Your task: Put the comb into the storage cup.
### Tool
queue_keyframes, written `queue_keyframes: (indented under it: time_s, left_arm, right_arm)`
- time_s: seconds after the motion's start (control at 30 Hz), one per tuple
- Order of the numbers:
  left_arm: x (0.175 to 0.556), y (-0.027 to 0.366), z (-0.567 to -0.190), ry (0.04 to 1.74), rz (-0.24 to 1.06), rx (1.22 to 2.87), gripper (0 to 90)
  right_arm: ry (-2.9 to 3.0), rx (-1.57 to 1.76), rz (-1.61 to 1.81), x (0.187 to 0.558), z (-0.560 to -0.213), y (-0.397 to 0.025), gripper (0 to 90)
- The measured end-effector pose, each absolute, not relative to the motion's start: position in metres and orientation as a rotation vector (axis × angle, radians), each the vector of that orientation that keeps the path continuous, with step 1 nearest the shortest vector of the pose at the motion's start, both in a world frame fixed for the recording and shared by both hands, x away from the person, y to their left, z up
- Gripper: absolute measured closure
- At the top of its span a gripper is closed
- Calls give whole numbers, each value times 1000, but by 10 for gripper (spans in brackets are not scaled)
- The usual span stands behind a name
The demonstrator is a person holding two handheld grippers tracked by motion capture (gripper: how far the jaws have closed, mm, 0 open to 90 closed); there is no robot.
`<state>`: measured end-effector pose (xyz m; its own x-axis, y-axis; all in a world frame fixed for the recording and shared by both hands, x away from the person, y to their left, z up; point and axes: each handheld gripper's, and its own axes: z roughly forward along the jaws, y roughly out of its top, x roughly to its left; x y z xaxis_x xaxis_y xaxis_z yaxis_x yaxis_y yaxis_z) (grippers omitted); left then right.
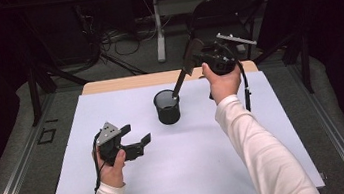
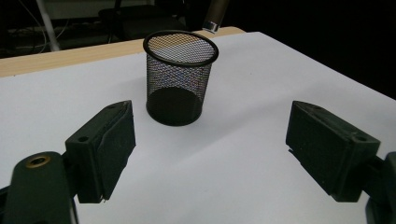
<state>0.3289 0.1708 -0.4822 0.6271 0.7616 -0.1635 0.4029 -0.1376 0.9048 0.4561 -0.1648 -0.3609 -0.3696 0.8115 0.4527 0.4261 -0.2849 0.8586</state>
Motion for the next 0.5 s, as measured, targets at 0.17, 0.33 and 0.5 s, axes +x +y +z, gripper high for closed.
queue_keyframes:
  time_s: [0.17,0.33,0.5]
  left_arm:
    - [329,171,-482,950,410,1758,161]
    - [329,171,-482,948,409,1756,161]
    - [329,172,-482,953,412,1754,161]
  right_arm:
    - [1646,1533,1691,459,-364,-156,880]
    - [1655,1532,1679,462,-368,-148,880]
    - [1674,1528,1666,464,-373,-141,880]
